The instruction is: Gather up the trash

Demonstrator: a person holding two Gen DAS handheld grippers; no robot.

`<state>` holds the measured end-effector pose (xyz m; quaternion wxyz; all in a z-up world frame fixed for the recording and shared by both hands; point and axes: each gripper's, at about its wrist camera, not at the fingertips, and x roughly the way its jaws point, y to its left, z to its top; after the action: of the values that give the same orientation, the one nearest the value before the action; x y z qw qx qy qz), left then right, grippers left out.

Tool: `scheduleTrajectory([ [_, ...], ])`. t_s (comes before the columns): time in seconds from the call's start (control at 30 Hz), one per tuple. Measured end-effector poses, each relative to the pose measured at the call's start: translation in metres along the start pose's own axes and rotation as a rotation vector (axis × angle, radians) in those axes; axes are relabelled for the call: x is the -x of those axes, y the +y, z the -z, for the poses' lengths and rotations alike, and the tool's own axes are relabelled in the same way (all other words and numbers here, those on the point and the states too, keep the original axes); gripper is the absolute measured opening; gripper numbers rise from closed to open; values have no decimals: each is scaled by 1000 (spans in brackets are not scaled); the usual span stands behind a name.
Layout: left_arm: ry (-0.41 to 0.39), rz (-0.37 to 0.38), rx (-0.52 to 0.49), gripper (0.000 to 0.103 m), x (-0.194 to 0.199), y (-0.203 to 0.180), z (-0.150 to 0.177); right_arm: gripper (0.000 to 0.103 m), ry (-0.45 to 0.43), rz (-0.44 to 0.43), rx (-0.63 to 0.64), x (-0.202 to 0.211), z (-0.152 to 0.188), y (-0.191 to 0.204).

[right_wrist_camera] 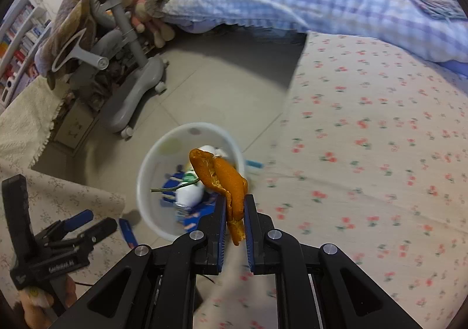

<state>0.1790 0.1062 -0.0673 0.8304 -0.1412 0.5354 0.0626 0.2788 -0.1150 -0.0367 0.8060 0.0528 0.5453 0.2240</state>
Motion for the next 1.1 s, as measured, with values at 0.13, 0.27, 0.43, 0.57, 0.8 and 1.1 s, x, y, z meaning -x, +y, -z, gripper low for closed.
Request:
scheduleTrajectory([
  [0.13,-27,-33,-20,97,6,8,2,12,5,-24,21,-22,-2,23],
  [0.27,-27,-60,-34,98,4,15,5,15,-5,-32,33,-40,-4,33],
  [0.43,-22,-67,-29,98,3,21,5,73,-33,-41,-5,-47,-8,25],
  [0.57,-28,-49,-44,99,8,14,8,73,-62,-6,-16,-37,-6,19],
  [0.8,-61,2,-117,101,25,-15,17,73,-113,63,-2,15,12,3],
  [1.1,-127,91,-178,102,68,-66,38,86,-190,261,-52,115,58,-34],
])
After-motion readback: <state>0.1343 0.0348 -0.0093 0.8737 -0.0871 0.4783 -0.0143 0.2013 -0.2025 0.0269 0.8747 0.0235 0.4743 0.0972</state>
